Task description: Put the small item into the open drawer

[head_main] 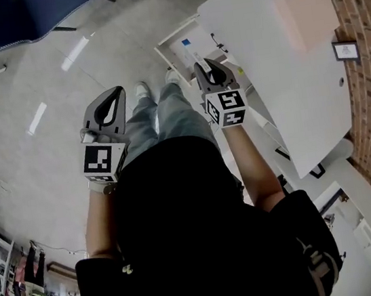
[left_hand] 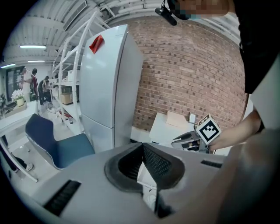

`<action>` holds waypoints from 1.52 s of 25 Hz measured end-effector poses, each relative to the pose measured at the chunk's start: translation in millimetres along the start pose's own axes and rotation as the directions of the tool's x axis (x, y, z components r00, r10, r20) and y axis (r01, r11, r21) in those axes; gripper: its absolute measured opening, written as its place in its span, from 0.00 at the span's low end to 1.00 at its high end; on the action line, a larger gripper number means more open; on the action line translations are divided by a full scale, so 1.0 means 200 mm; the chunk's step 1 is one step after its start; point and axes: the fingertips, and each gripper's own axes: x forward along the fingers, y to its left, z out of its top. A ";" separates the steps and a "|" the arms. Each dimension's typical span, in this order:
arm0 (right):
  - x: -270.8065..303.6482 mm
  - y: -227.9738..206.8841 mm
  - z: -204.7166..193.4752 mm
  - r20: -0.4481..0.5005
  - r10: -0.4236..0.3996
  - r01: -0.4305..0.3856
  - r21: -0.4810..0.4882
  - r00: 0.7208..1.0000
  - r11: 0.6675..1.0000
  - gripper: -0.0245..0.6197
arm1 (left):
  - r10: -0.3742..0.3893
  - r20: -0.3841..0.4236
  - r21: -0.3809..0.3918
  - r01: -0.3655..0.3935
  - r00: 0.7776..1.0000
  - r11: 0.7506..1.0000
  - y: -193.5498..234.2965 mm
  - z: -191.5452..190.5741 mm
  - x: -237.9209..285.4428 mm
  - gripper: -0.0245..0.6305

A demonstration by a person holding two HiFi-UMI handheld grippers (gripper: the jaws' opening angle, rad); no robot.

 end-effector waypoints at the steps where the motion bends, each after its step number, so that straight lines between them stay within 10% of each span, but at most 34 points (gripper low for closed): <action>1: 0.05 -0.02 -0.04 -0.019 0.002 -0.002 0.002 1.000 1.000 0.20 | 0.009 -0.010 -0.006 -0.009 1.000 1.000 0.01 -0.02 0.01 0.04; 38: 1.30 -0.38 -1.33 -0.510 -0.072 0.061 -0.039 0.857 0.997 0.20 | 0.154 -0.254 -0.152 -0.197 0.955 0.969 0.15 -0.76 -0.01 0.04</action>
